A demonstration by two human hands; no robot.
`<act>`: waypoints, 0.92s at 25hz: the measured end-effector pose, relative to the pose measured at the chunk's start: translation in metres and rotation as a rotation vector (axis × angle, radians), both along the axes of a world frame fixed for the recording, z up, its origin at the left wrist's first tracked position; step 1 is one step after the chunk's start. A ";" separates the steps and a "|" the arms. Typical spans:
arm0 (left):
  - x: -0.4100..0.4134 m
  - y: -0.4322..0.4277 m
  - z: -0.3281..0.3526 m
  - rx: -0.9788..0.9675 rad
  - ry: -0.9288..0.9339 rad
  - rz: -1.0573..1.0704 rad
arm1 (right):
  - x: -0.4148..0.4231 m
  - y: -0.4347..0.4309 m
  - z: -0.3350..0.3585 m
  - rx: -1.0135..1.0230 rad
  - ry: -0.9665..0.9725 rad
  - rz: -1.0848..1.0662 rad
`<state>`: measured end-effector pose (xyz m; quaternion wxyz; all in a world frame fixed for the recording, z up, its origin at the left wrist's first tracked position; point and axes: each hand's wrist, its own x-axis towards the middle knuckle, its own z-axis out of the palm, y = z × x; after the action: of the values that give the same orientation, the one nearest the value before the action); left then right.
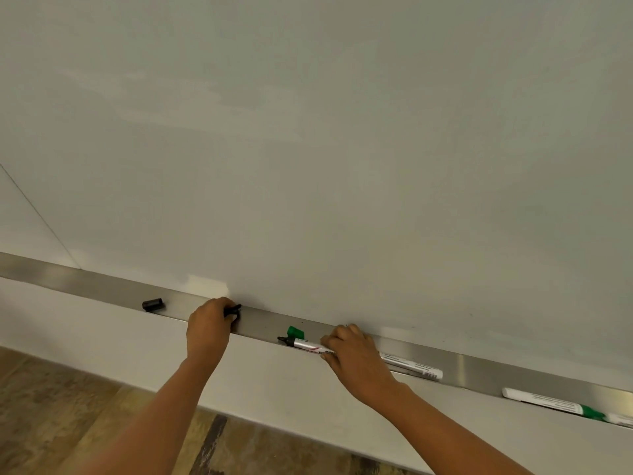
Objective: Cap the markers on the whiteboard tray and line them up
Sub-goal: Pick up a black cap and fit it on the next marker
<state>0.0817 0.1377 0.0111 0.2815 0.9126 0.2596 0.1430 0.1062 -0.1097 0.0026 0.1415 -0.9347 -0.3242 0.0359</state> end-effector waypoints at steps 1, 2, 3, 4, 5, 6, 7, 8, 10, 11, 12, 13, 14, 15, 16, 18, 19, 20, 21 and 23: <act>-0.001 -0.002 0.000 -0.026 -0.030 -0.008 | 0.000 0.000 0.000 0.012 0.000 -0.008; -0.002 -0.005 0.000 -0.048 -0.063 -0.023 | 0.000 0.000 0.000 0.029 -0.003 -0.014; -0.004 -0.009 0.001 -0.077 -0.094 -0.043 | -0.001 0.000 0.000 0.048 -0.006 -0.021; -0.005 -0.015 0.001 -0.115 -0.121 -0.067 | -0.002 0.000 0.000 0.070 -0.009 -0.029; -0.007 -0.021 0.002 -0.159 -0.141 -0.098 | -0.003 -0.001 0.000 0.093 -0.016 -0.041; -0.009 -0.028 0.002 -0.203 -0.153 -0.129 | -0.004 -0.002 0.000 0.114 -0.026 -0.057; -0.012 -0.035 0.003 -0.241 -0.158 -0.156 | -0.004 -0.004 0.001 0.134 -0.041 -0.077; -0.013 -0.041 0.003 -0.268 -0.160 -0.174 | -0.004 -0.006 0.003 0.151 -0.059 -0.101; -0.016 -0.049 0.003 -0.295 -0.168 -0.195 | -0.003 -0.010 0.006 0.181 -0.086 -0.140; -0.017 -0.052 0.004 -0.303 -0.176 -0.206 | -0.003 -0.012 0.008 0.194 -0.090 -0.150; -0.018 -0.054 0.004 -0.310 -0.181 -0.217 | -0.003 -0.013 0.009 0.206 -0.087 -0.154; -0.018 -0.057 0.005 -0.314 -0.184 -0.227 | -0.002 -0.015 0.010 0.217 -0.082 -0.152; -0.018 -0.059 0.006 -0.314 -0.184 -0.235 | -0.003 -0.016 0.010 0.223 -0.078 -0.148; -0.018 -0.060 0.007 -0.312 -0.184 -0.243 | -0.003 -0.017 0.011 0.227 -0.077 -0.143; -0.018 -0.062 0.008 -0.308 -0.184 -0.253 | -0.004 -0.017 0.011 0.229 -0.075 -0.139; -0.019 -0.066 0.008 -0.292 -0.178 -0.283 | -0.005 -0.019 0.012 0.239 -0.074 -0.134; -0.020 -0.069 0.008 -0.284 -0.174 -0.298 | -0.006 -0.020 0.013 0.244 -0.075 -0.132; -0.020 -0.070 0.007 -0.278 -0.170 -0.311 | -0.006 -0.021 0.013 0.248 -0.076 -0.129; -0.020 -0.071 0.007 -0.275 -0.169 -0.319 | -0.007 -0.022 0.014 0.250 -0.077 -0.124; -0.021 -0.074 0.007 -0.271 -0.176 -0.326 | -0.007 -0.023 0.014 0.254 -0.077 -0.111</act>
<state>0.0610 0.0641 0.0180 0.4426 0.8804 0.0999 0.1384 0.0989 -0.1331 0.0171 0.2479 -0.9264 -0.2791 -0.0491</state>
